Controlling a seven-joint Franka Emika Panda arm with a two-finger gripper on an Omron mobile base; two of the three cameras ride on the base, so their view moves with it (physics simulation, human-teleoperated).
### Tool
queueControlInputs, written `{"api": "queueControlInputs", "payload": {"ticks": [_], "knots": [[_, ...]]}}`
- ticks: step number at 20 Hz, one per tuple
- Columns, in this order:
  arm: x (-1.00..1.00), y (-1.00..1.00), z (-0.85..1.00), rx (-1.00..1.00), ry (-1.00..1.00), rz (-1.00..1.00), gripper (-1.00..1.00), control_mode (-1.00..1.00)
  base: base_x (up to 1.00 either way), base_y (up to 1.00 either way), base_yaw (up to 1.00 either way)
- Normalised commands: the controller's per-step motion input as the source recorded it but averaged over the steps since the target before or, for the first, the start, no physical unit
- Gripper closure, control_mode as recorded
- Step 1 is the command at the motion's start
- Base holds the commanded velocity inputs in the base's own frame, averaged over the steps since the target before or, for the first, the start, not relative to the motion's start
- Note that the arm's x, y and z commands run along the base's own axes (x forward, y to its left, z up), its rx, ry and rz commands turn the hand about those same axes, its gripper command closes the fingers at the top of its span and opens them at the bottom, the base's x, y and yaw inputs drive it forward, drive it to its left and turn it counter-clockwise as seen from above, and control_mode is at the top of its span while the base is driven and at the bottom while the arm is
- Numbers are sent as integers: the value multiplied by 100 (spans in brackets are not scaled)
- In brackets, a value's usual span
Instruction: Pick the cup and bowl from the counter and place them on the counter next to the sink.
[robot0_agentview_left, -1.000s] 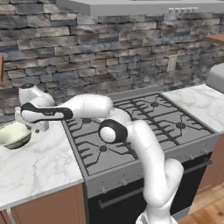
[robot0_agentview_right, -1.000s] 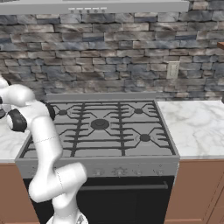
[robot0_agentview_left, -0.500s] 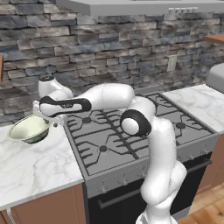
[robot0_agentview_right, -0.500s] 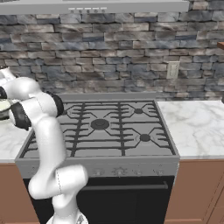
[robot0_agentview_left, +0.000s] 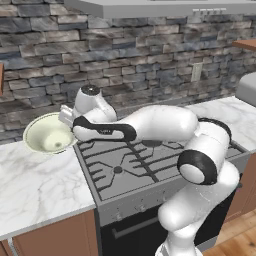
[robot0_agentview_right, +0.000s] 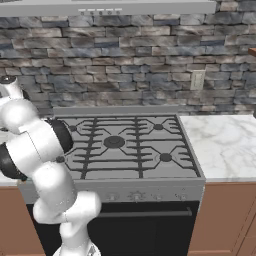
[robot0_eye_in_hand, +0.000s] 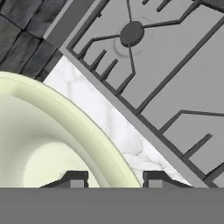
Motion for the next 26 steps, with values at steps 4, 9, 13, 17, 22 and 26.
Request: {"api": "queueControlInputs", "payload": {"ticks": [4,9,13,17,22,26], "knots": [[-56,-100,9,7,0,0,100,-100,0,0,0],[-51,-89,79,9,0,1,100,-100,0,0,0],[-44,-86,94,10,10,1,100,-100,0,0,0],[-46,-88,57,8,28,0,100,-100,0,0,0],[-34,-86,34,1,34,0,100,-100,0,0,0],[-32,-67,0,0,18,0,100,-100,0,0,0]]}}
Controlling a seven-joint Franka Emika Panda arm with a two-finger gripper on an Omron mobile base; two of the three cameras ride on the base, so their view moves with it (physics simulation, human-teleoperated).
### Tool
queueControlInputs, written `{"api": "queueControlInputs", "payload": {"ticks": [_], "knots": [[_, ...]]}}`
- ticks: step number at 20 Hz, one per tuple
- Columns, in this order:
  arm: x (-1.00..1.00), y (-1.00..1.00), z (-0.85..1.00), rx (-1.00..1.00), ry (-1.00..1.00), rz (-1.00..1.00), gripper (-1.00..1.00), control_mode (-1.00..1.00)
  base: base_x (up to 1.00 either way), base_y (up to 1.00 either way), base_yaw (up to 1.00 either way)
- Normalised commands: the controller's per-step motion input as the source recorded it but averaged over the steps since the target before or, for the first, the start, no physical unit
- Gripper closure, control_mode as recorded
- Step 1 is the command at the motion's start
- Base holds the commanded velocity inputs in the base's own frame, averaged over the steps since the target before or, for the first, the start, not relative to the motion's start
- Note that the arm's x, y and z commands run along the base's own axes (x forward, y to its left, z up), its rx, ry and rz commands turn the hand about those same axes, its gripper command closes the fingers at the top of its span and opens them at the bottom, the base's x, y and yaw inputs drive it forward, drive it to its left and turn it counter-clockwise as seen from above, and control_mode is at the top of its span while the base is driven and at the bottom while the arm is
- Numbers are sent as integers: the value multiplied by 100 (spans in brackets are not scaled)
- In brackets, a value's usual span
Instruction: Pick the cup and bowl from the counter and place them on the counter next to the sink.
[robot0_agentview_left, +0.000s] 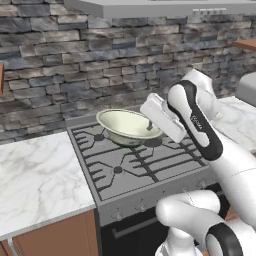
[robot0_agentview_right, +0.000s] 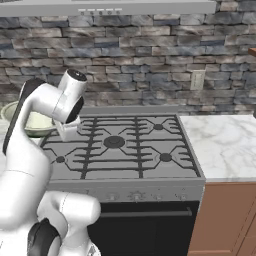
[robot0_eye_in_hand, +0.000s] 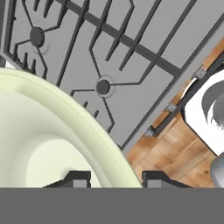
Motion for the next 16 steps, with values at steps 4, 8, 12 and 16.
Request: {"api": "queueControlInputs", "payload": {"ticks": [4,8,12,16], "knots": [[-49,-22,4,0,0,0,100,-100,0,0,0],[-76,0,7,-7,-20,1,100,-100,0,0,0],[-66,0,0,-15,-18,0,100,-100,0,0,0],[-35,0,0,-13,-5,0,100,-100,0,0,0]]}}
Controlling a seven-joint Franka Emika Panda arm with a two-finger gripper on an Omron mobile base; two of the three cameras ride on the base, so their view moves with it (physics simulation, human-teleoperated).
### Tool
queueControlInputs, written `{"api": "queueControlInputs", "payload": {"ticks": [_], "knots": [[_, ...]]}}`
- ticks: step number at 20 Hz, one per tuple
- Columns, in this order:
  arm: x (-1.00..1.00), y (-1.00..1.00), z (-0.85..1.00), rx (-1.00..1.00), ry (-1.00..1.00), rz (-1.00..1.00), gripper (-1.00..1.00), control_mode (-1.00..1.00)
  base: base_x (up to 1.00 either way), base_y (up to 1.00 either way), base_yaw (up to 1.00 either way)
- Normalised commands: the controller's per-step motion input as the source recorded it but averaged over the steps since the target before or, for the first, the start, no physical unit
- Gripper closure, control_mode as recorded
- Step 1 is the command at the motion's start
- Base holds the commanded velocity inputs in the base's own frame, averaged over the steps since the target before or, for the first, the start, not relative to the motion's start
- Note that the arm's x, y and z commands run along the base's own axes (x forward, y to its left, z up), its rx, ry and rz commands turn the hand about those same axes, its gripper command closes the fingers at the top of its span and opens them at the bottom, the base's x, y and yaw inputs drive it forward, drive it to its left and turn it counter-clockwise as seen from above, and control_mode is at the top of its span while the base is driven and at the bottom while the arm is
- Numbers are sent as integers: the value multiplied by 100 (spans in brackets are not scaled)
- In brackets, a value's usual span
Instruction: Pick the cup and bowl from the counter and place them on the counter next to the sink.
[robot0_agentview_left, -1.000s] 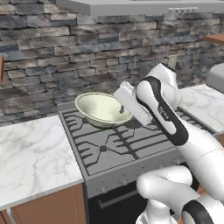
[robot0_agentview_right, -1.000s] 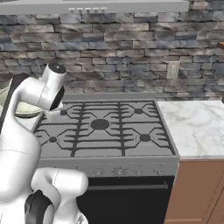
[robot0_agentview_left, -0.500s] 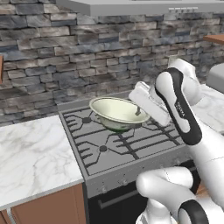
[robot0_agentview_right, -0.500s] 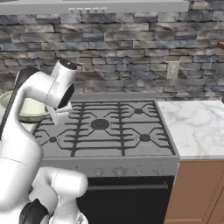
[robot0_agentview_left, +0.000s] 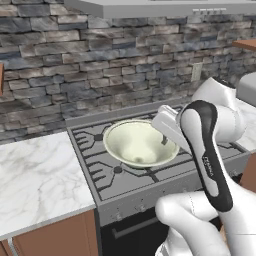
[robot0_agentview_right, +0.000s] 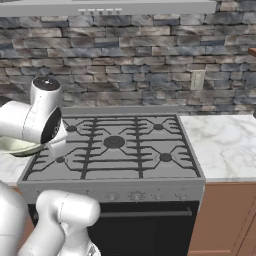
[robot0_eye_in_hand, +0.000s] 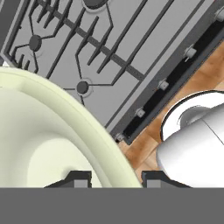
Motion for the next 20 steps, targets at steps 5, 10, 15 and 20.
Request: {"api": "queueControlInputs", "payload": {"ticks": [5,10,15,20], "knots": [[-1,-2,0,-3,0,0,100,-100,0,0,0],[0,0,0,0,0,0,100,-100,0,0,0],[0,0,0,0,0,0,100,-100,0,0,0],[0,0,0,0,0,0,100,100,-18,0,0]]}}
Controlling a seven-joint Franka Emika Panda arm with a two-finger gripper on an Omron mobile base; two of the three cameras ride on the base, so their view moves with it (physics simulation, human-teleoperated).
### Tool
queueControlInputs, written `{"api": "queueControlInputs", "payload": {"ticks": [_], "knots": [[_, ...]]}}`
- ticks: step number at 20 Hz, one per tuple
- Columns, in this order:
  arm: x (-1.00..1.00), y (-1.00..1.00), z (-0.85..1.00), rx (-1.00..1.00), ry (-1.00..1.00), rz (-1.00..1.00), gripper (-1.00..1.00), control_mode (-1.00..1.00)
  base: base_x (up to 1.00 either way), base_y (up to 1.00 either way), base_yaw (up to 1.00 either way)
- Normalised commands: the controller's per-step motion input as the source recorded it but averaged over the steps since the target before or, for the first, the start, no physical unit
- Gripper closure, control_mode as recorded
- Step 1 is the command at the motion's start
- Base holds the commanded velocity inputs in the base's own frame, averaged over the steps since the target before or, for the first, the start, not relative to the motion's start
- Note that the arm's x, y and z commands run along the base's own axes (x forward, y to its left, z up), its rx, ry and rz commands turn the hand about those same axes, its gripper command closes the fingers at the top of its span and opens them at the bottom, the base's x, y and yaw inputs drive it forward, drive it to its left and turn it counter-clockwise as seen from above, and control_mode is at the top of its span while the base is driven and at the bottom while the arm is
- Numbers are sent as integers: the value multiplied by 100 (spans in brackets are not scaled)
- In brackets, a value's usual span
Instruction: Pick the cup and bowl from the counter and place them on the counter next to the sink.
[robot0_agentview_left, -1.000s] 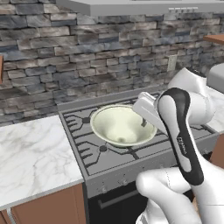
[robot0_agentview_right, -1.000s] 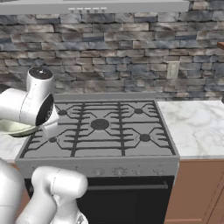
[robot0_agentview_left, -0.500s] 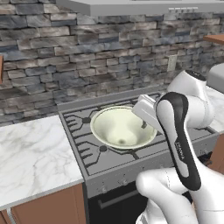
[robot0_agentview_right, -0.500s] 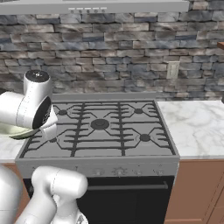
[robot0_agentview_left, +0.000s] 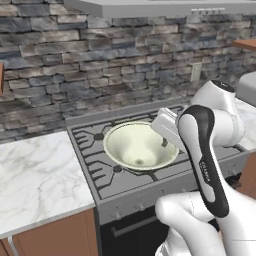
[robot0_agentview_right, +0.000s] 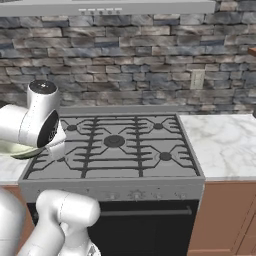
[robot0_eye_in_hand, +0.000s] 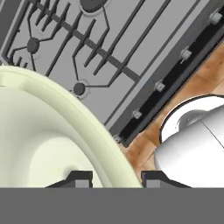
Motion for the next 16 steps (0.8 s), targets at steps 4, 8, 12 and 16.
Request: {"api": "queueControlInputs", "payload": {"ticks": [4,8,12,16], "knots": [[0,0,0,0,0,0,100,100,-100,-16,-12],[0,0,0,0,0,0,100,100,-75,-26,-17],[0,0,0,0,0,0,100,100,7,-65,-74],[0,0,0,0,0,0,100,100,1,-16,-95]]}}
